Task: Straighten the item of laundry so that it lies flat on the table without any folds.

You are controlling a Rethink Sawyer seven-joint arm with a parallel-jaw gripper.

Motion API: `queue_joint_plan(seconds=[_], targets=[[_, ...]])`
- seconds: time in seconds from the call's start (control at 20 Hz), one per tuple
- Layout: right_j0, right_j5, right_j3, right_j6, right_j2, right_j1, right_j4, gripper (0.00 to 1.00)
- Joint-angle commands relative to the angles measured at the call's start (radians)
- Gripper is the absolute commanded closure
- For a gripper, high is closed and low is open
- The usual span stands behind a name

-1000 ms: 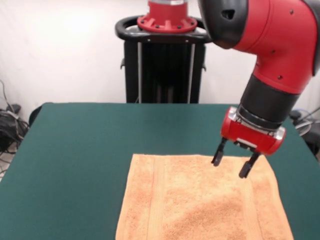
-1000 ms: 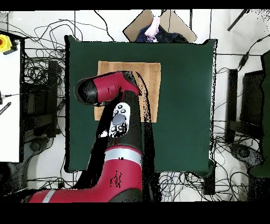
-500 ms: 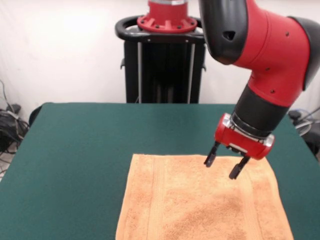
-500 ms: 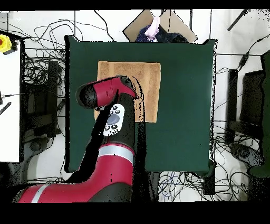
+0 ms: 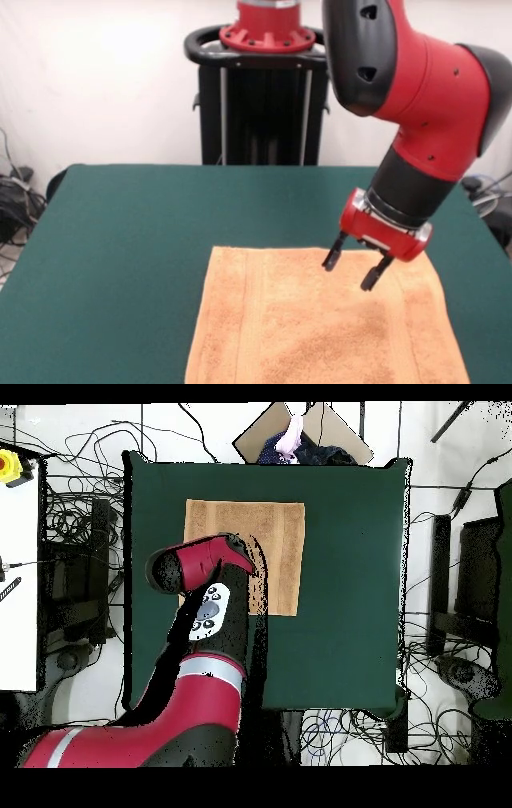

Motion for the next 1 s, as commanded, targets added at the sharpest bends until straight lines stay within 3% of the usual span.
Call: queue_joint_plan(seconds=[0.05, 0.45, 0.65, 1.0], targets=[[0.024, -0.141, 0.092, 0.353, -0.012, 0.031, 0.100, 0.00], [0.023, -0.244, 0.148, 0.354, -0.014, 0.037, 0.187, 0.00], [0.038, -0.210, 0.154, 0.329, -0.030, 0.017, 0.230, 0.00], [0.064, -0.243, 0.140, 0.319, -0.066, 0.070, 0.270, 0.00]])
